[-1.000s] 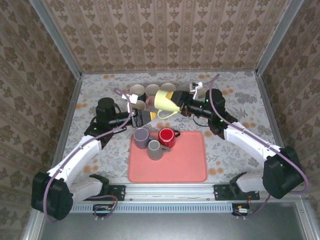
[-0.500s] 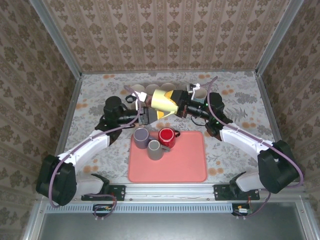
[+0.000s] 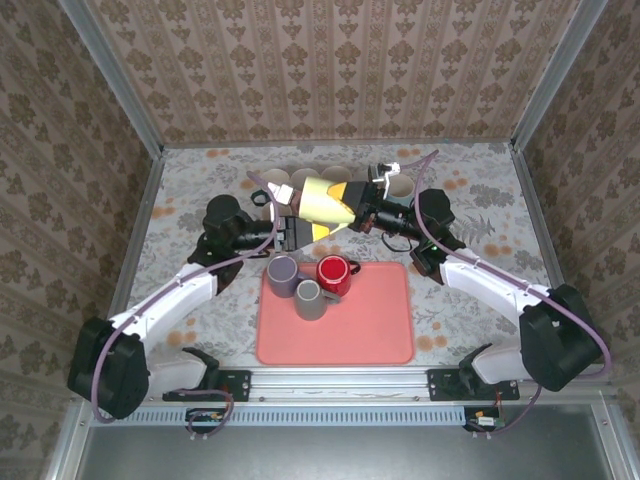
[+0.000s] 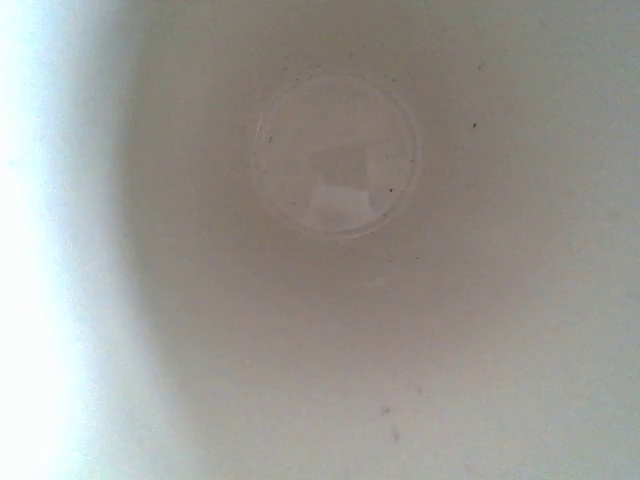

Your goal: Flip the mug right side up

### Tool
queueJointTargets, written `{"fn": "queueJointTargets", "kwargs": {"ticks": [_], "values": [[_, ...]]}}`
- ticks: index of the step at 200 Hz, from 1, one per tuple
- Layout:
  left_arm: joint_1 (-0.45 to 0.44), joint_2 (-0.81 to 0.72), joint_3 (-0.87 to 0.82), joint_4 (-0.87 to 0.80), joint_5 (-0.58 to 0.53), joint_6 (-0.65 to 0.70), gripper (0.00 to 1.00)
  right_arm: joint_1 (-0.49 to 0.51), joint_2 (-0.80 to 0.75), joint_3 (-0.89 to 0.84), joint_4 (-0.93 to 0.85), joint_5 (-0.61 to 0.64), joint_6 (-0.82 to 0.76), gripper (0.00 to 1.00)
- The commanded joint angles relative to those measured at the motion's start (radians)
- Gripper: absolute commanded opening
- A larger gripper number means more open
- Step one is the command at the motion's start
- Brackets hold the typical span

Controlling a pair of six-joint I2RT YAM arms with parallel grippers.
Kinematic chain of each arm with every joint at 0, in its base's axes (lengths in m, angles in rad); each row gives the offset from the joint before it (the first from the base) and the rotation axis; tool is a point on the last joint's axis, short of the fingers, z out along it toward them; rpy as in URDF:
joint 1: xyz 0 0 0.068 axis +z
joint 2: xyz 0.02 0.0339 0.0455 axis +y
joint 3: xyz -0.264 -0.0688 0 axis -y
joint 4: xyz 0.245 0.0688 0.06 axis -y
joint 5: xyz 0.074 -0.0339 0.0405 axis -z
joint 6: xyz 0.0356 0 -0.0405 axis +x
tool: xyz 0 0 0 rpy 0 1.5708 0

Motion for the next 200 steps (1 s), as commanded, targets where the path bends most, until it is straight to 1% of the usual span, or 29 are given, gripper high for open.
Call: {"fn": "queueJointTargets", "kwargs": {"ticks": [1,23,34,46,70,71,81,109,122,132,146,160,171,182,200], "values": [[0.002,-0.034,0.003,0.047,-0.01,0.103,0.0,0.004,-0.022,0.007,-0.026,0.024,0.027,0.4],[0.002,-0.042,-0.002,0.064,-0.022,0.097,0.0,0.008,-0.024,0.008,-0.025,0.024,0.025,0.44],[0.002,-0.047,-0.006,0.065,-0.031,0.099,0.0,0.009,-0.027,0.008,-0.027,0.024,0.023,0.49],[0.002,-0.054,-0.008,0.064,-0.036,0.101,0.0,0.008,-0.031,0.009,-0.036,0.025,0.016,0.59],[0.002,-0.071,-0.004,0.052,-0.049,0.114,0.0,0.008,-0.052,0.013,-0.089,0.034,-0.023,0.89],[0.002,-0.072,-0.004,0.05,-0.049,0.115,0.0,0.008,-0.056,0.013,-0.097,0.034,-0.028,0.91],[0.004,-0.083,0.001,0.029,-0.055,0.129,0.0,0.009,-0.072,0.015,-0.138,0.041,-0.056,1.0],[0.006,-0.128,0.027,-0.09,-0.095,0.213,0.0,0.006,-0.123,0.016,-0.265,0.077,-0.137,1.0],[0.007,-0.152,0.049,-0.191,-0.127,0.274,0.0,0.001,-0.15,0.016,-0.328,0.094,-0.177,1.0],[0.007,-0.168,0.075,-0.294,-0.161,0.341,0.0,-0.006,-0.178,0.021,-0.42,0.126,-0.215,1.0],[0.0,-0.179,0.148,-0.538,-0.275,0.486,0.0,-0.016,-0.24,0.023,-0.567,0.203,-0.309,1.0],[-0.032,-0.163,0.235,-0.776,-0.416,0.649,0.0,-0.02,-0.302,0.058,-0.79,0.311,-0.439,1.0],[-0.066,-0.129,0.298,-0.931,-0.588,0.743,0.0,-0.02,-0.331,0.082,-0.907,0.382,-0.521,1.0],[-0.09,-0.079,0.353,-1.04,-0.718,0.799,0.0,-0.021,-0.362,0.094,-0.993,0.444,-0.577,1.0],[-0.122,0.0,0.412,-1.137,-0.865,0.843,0.0,-0.021,-0.4,0.099,-1.063,0.484,-0.654,1.0]]}}
